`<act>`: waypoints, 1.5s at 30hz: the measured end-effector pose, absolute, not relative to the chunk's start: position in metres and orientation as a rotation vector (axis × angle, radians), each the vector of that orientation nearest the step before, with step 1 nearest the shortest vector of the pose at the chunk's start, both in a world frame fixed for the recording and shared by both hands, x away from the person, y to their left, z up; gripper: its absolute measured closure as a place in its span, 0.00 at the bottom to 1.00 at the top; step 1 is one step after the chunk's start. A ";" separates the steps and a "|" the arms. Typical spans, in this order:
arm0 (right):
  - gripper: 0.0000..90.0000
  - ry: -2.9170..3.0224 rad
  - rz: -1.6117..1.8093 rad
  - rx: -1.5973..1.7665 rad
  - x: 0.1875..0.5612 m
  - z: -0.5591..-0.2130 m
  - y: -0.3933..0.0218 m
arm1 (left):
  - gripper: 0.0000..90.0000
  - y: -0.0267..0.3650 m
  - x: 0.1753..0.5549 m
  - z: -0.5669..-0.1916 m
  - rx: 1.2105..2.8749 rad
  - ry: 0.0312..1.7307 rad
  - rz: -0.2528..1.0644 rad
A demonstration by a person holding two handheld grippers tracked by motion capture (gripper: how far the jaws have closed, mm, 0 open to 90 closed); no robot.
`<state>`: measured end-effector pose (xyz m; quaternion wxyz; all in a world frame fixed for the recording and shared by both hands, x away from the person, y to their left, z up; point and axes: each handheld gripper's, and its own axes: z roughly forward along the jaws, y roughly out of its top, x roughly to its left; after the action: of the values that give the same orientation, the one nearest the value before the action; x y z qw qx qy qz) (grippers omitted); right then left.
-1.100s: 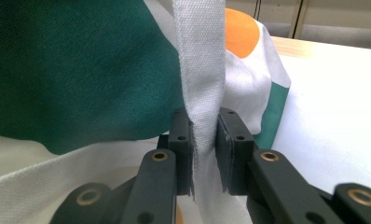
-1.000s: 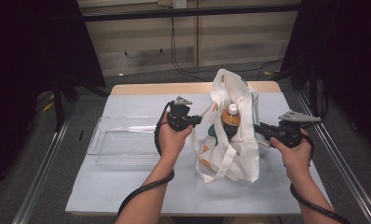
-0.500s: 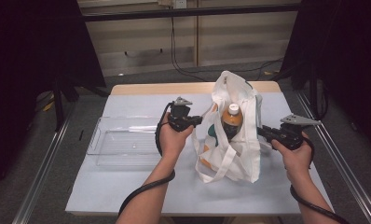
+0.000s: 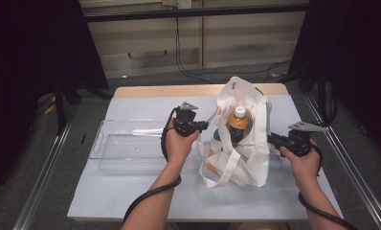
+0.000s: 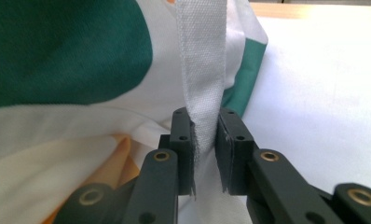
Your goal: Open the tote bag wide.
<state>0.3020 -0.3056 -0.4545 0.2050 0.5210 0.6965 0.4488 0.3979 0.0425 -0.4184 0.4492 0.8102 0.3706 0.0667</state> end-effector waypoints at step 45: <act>0.75 1.820 1.313 1.438 0.317 -0.410 -0.299 | 0.94 0.041 0.398 -0.417 2.005 0.892 0.153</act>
<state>0.3171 -0.2994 -0.4096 0.2356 0.5243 0.6636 0.4788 0.3982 0.0410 -0.4169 0.4536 0.8124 0.3612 0.0620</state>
